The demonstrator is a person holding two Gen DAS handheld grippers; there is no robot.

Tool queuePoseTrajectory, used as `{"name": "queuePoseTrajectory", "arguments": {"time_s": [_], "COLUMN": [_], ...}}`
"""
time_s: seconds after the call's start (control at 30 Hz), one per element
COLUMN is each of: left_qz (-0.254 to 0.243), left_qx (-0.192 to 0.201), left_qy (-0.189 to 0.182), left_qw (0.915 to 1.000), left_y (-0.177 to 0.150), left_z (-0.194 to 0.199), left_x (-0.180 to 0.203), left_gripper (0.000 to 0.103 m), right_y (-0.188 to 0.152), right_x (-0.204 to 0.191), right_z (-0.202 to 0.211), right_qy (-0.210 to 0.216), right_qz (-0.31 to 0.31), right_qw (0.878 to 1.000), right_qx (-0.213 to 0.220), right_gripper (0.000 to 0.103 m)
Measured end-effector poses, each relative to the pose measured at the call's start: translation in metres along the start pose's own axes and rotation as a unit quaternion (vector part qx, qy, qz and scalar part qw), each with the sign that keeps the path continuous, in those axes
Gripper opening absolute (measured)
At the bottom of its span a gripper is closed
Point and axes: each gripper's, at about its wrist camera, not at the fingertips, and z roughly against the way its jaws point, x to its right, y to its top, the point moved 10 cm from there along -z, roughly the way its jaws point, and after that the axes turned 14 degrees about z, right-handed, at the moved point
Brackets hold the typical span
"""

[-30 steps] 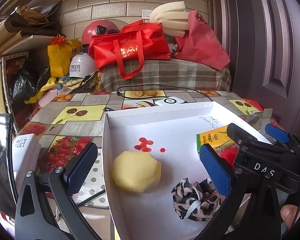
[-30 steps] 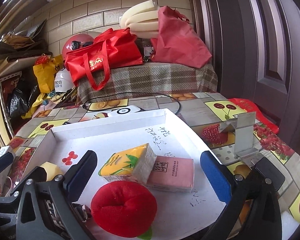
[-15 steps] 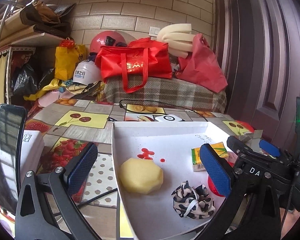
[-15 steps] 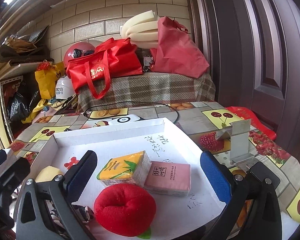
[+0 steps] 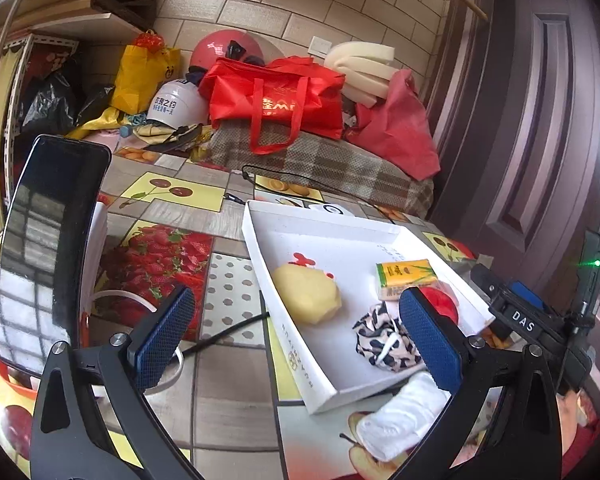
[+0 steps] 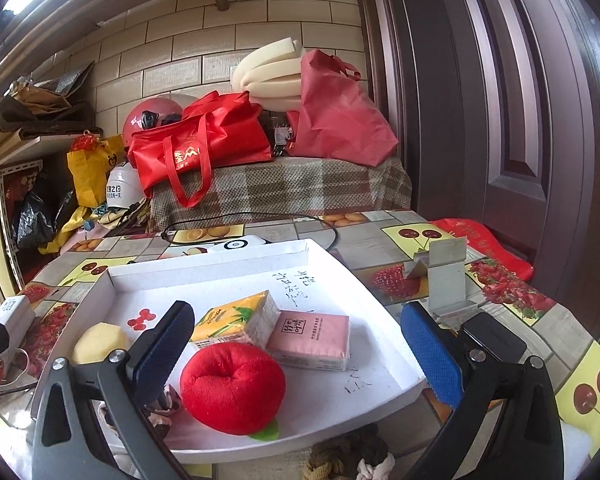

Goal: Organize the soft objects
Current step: 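Move left tool to pink plush ball while right tool approaches white foam block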

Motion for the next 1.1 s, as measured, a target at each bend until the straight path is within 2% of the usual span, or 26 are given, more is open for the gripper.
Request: {"name": "queuePoseTrajectory", "arguments": {"time_s": [0.2, 0.4, 0.57, 0.7, 0.8, 0.9, 0.97, 1.03, 1.1], "left_qz": [-0.089, -0.206, -0.211, -0.203, -0.227, -0.261, -0.274, -0.284, -0.288], "left_qx": [-0.001, -0.032, -0.106, -0.146, -0.175, -0.185, -0.2, -0.213, -0.221], "left_qy": [-0.038, -0.082, -0.111, -0.119, -0.129, -0.13, -0.129, -0.123, -0.12], "left_qw": [0.9953, 0.9745, 0.9655, 0.9609, 0.9493, 0.9385, 0.9319, 0.9269, 0.924], "left_y": [-0.023, -0.063, -0.088, -0.101, -0.119, -0.135, -0.145, -0.152, -0.157], "left_z": [0.028, 0.047, 0.045, 0.042, 0.044, 0.048, 0.047, 0.043, 0.041], "left_x": [0.034, 0.076, 0.084, 0.083, 0.091, 0.101, 0.104, 0.105, 0.105], "left_gripper": [0.103, 0.103, 0.103, 0.103, 0.103, 0.103, 0.103, 0.103, 0.102], "right_y": [-0.011, -0.031, -0.058, -0.083, -0.102, -0.118, -0.12, -0.125, -0.131], "right_x": [0.007, 0.021, 0.05, 0.085, 0.105, 0.12, 0.129, 0.133, 0.135], "right_z": [0.022, 0.04, 0.056, 0.067, 0.071, 0.074, 0.078, 0.077, 0.074], "right_qy": [0.007, 0.023, 0.031, 0.022, 0.034, 0.043, 0.029, 0.022, 0.028], "right_qz": [-0.008, -0.027, -0.061, -0.092, -0.106, -0.089, -0.053, -0.019, -0.011], "right_qw": [1.0, 0.999, 0.995, 0.99, 0.984, 0.98, 0.981, 0.98, 0.977], "right_qx": [-0.007, -0.036, -0.075, -0.108, -0.141, -0.173, -0.182, -0.198, -0.212], "right_gripper": [0.103, 0.103, 0.103, 0.103, 0.103, 0.103, 0.103, 0.103, 0.103]}}
